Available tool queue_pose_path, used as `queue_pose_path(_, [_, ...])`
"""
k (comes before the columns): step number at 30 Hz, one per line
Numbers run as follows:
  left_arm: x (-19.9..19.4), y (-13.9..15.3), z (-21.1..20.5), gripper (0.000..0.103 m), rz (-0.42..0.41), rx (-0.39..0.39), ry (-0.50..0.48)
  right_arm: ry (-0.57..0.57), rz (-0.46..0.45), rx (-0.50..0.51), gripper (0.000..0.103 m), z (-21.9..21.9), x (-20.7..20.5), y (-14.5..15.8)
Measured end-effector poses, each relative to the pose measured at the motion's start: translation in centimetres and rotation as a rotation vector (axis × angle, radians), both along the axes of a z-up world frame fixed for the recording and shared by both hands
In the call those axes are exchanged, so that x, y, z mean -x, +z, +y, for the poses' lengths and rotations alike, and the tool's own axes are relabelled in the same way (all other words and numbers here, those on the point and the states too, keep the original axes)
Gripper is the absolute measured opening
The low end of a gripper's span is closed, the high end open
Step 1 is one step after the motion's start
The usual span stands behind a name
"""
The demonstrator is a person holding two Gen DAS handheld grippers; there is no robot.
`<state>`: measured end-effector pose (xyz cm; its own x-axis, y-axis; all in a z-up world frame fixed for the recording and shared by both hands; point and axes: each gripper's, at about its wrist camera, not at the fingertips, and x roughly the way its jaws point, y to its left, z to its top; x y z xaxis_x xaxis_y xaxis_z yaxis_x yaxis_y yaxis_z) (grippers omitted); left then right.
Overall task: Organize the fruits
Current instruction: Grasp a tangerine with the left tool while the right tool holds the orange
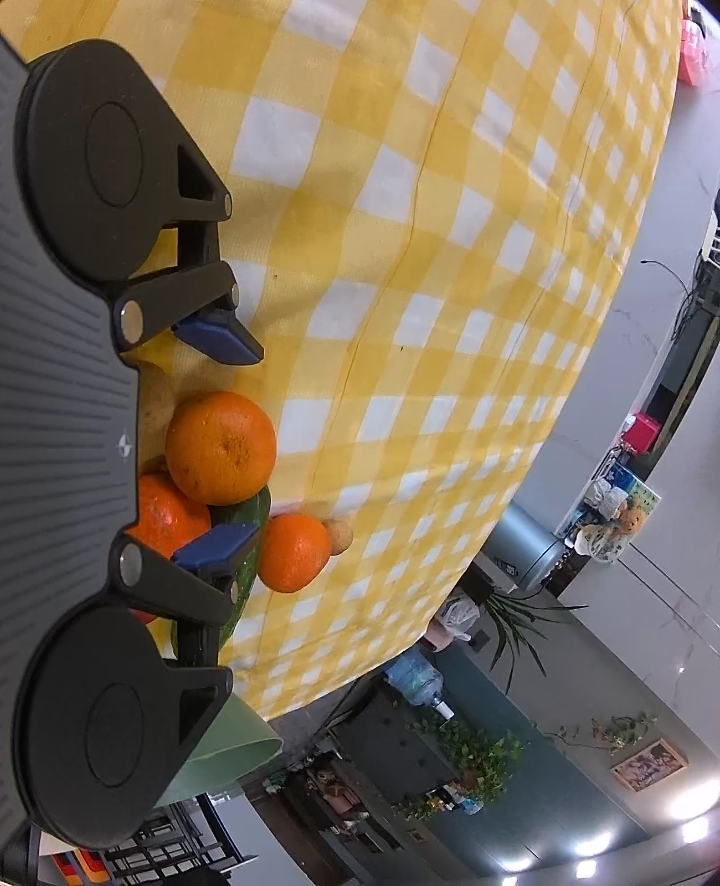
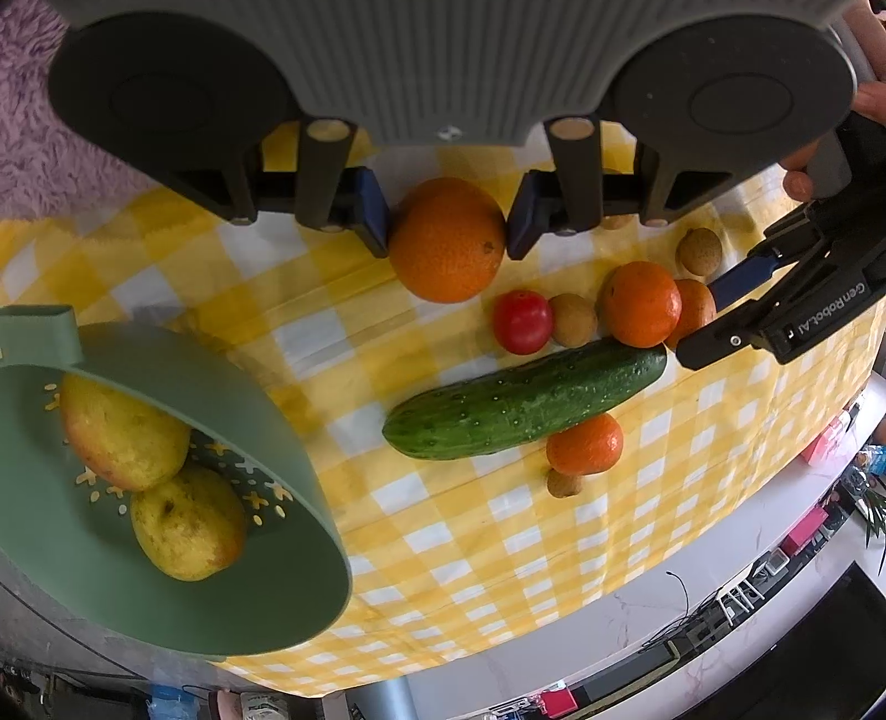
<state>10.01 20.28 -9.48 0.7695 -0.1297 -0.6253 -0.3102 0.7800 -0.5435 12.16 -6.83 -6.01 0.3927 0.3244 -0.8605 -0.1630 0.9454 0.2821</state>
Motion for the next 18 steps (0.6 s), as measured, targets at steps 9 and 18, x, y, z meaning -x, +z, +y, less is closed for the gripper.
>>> queue_pose_path(9, [0.2,0.0,-0.7,0.051,-0.015,-0.008,-0.011,0.006,-0.002,0.008,0.044,0.1,0.1,0.0])
queue_pose_path(18, [0.7,0.2,-1.2,0.05,-0.029,-0.048,-0.012,0.019,-0.01,0.011,0.042,0.2,0.1,0.1])
